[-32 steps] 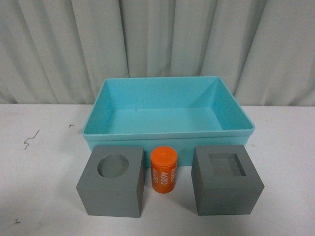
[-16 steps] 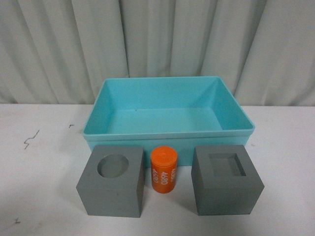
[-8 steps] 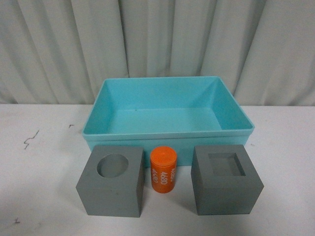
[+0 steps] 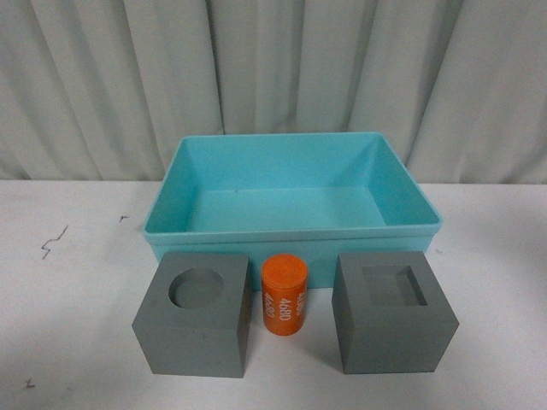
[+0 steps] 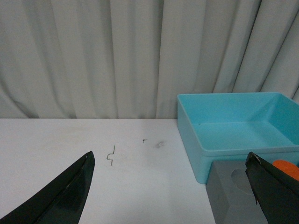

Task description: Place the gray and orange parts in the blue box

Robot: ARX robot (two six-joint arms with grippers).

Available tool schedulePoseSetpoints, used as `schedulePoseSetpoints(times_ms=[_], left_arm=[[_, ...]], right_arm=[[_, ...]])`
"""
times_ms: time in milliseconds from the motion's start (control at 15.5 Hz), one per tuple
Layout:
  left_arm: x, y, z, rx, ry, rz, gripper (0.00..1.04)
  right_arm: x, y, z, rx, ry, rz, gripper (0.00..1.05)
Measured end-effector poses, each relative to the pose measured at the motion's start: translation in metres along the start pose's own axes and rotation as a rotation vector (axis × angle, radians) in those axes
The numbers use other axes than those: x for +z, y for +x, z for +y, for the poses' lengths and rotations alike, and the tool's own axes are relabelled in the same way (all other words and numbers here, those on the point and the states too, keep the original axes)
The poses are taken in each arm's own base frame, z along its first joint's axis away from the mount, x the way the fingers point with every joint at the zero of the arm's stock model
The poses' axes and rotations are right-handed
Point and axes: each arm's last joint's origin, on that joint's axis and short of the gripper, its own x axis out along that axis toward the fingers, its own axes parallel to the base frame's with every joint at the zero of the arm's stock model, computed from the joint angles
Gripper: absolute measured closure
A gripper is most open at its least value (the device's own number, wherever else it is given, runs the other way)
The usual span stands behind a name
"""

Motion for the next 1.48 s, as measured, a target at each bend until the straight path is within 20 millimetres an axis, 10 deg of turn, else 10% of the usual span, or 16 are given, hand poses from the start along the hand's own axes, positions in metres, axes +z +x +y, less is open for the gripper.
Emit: schedulePoseSetpoints(times_ms=[450,1479], left_arm=[[0.000,0.000,0.000,0.000,0.000,0.000,0.07],[0.000,0.000,0.000,0.000,0.000,0.000,0.07]], right_arm=[[-0.067,0.078,0.028,0.026,0.004,0.383,0.06],[-0.137,0.093,0.010,-0.005,0.011,0.651,0.06]])
